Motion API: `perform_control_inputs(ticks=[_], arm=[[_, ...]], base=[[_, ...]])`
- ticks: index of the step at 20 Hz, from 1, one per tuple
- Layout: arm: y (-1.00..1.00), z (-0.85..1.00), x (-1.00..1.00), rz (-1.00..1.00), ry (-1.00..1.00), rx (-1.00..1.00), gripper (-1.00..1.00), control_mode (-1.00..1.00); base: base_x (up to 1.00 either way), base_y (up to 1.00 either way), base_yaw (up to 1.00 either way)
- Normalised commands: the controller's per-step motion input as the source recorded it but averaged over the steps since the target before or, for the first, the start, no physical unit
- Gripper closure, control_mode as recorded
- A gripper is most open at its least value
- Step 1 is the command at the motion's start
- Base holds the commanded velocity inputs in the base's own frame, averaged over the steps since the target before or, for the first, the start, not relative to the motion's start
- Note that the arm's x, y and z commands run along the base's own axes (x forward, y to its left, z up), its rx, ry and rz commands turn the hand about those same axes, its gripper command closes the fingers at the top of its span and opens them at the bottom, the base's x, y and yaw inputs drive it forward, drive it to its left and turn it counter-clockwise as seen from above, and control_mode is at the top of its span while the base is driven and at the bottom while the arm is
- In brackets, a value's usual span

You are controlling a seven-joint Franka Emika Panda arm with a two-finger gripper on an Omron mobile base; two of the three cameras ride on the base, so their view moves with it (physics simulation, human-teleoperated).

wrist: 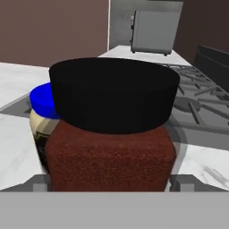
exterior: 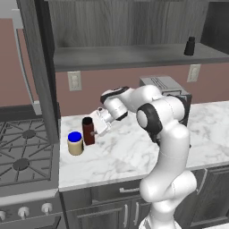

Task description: Collect the paprika, mayonnaise, and shaker from the cabinet and place them next to the stove.

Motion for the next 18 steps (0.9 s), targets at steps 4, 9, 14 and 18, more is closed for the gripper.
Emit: perform_control_inputs(ticks=[4,9,14,18], arm=[[-0.13,0.0,0.0,0.0,0.0,0.0,-1.0,-1.0],[-0.15,0.0,0.02,0.0,0.0,0.0,-1.0,-1.0],[-0.18,0.0,0.02,-0.01,0.0,0.0,-1.0,-1.0],[-0.32,0.06,-0.09,-0.05,0.0,0.0,-1.0,-1.0]], base=[[0.0,0.0,0.0],[0.0,0.0,0.0],[0.0,0.0,0.0],[0.0,0.0,0.0]])
